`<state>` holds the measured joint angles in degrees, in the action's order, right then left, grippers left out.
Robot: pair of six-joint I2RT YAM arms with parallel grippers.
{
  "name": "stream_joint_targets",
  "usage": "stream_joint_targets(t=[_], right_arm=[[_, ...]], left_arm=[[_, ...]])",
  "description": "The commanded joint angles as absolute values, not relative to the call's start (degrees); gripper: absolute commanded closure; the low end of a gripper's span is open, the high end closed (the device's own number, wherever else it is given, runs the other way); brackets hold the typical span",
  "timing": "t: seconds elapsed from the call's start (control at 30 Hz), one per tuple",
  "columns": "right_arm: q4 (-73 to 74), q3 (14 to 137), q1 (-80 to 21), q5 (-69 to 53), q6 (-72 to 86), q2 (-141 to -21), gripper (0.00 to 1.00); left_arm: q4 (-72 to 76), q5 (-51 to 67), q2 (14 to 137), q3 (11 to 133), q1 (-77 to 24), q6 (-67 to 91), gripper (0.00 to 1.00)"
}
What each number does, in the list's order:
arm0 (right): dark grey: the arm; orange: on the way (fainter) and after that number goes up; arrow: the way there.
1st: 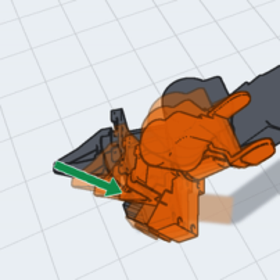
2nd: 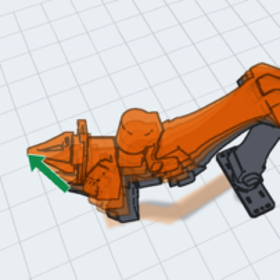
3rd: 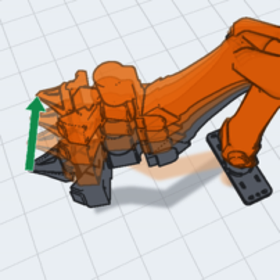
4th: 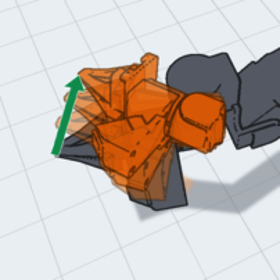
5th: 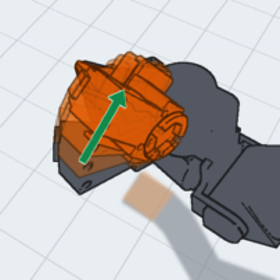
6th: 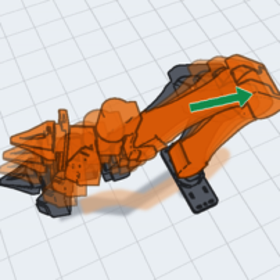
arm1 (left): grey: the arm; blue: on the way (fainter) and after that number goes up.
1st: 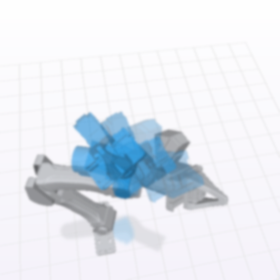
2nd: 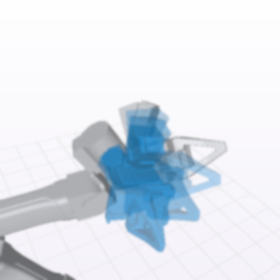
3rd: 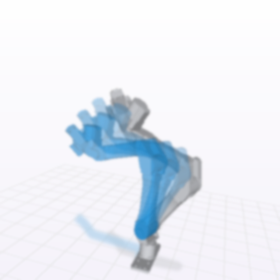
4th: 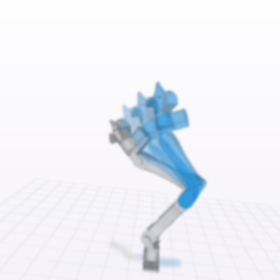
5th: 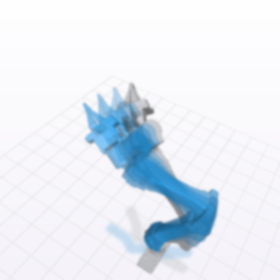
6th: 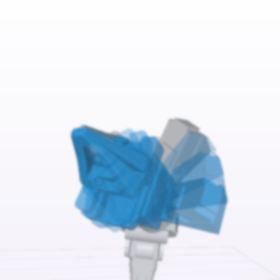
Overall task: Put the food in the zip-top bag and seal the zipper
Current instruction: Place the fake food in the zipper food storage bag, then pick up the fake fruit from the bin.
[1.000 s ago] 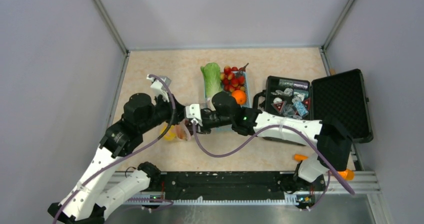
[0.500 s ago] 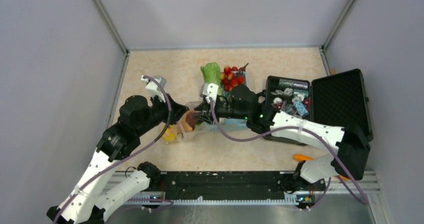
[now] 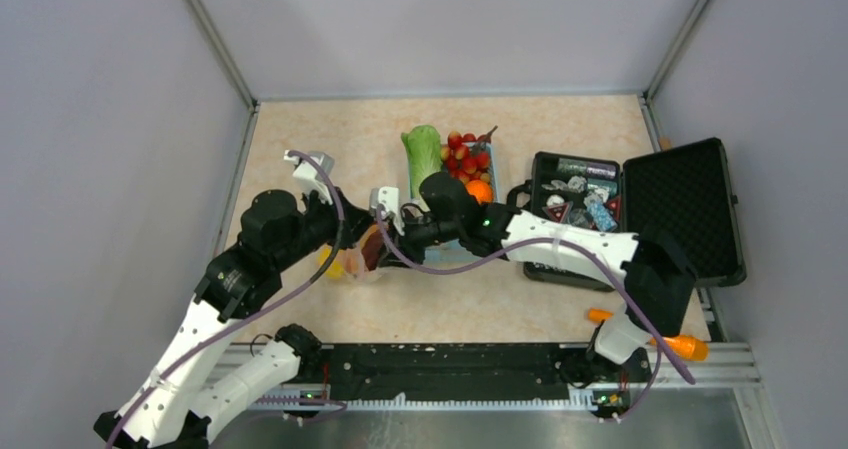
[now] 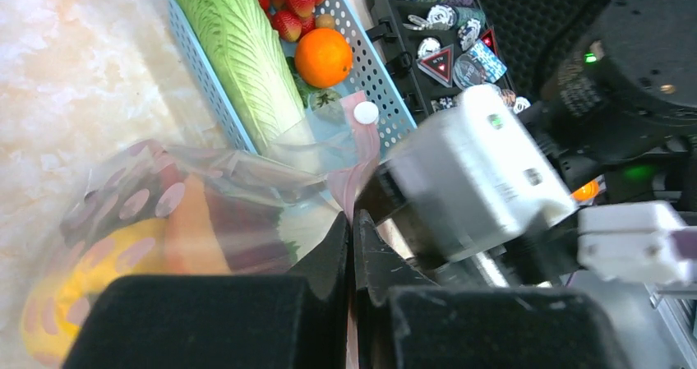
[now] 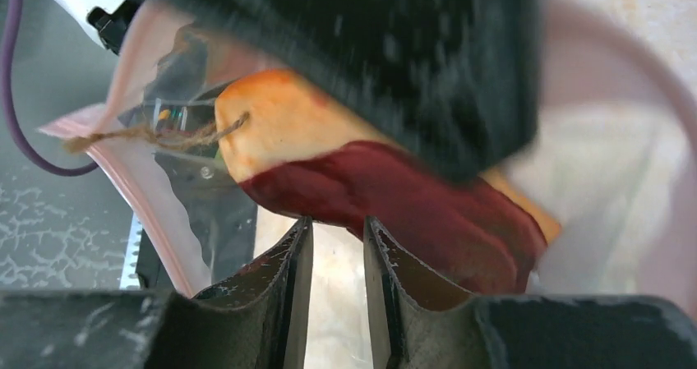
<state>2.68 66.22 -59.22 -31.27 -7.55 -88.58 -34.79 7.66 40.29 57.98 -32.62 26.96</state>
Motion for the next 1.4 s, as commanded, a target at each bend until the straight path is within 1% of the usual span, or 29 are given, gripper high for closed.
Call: stream_joint_targets(t=[0.0,0.1,0.27,0.3,0.37,0.5,0.6,0.7,0.83,0.93,1.0,1.1,1.13,1.23,1.37], right_arm=[[6.79,73.44,-60.67,-31.82,-9.89,-94.24,0.72],[-4.23,70.52,-60.66,-26.62,-5.02,-95.65,0.72],[-6.83,69.32,-60.75,-21.47,-3.00,-95.98,0.69],[-6.82,69.01,-60.81,-20.50,-2.92,-95.38,0.67],[-8.59,66.92,-60.78,-20.01,-2.90,-92.78,0.63],[-13.63,61.09,-60.77,-19.94,-1.72,-83.78,0.49],[-15.13,57.52,-60.65,-18.23,-1.58,-76.98,0.41],[-15.48,55.30,-60.49,-16.84,-1.37,-71.20,0.39],[-16.62,52.22,-60.50,-14.76,-1.36,-66.40,0.39],[-19.56,48.52,-60.35,-5.50,-0.58,-62.84,0.37],[-22.18,45.73,-59.69,1.70,1.26,-60.93,0.31],[-22.05,44.26,-56.47,9.31,7.83,-60.69,0.24],[-19.79,44.67,-54.66,12.54,12.57,-61.35,0.23],[-13.51,47.26,-48.97,15.45,21.83,-65.52,0.23],[-8.46,50.35,-45.62,19.72,24.89,-72.53,0.24]], left_arm=[[-29.82,8.61,39.74,59.97,-32.64,27.97,1.00],[-29.21,8.95,39.89,59.84,-32.61,28.53,1.00],[-29.18,8.59,39.58,59.68,-32.64,29.09,1.00],[-29.27,8.39,39.56,59.60,-32.62,28.97,1.00],[-29.65,7.62,39.56,59.74,-32.67,28.60,1.00],[-30.67,5.27,39.24,59.86,-32.67,27.98,1.00],[-31.17,3.11,38.84,59.52,-32.68,27.46,1.00],[-31.38,2.06,39.13,59.56,-32.67,27.10,1.00],[-31.11,2.25,39.78,59.85,-32.64,26.90,1.00],[-31.11,2.07,39.60,59.79,-32.62,26.89,1.00],[-31.12,2.08,39.36,59.61,-32.62,26.94,1.00],[-31.09,2.12,39.04,59.29,-32.64,27.06,1.00],[-31.03,2.37,39.12,59.20,-32.67,27.07,1.00],[-30.84,2.99,39.24,59.00,-32.66,27.16,1.00],[-30.43,3.65,39.36,58.55,-32.65,27.33,1.00]])
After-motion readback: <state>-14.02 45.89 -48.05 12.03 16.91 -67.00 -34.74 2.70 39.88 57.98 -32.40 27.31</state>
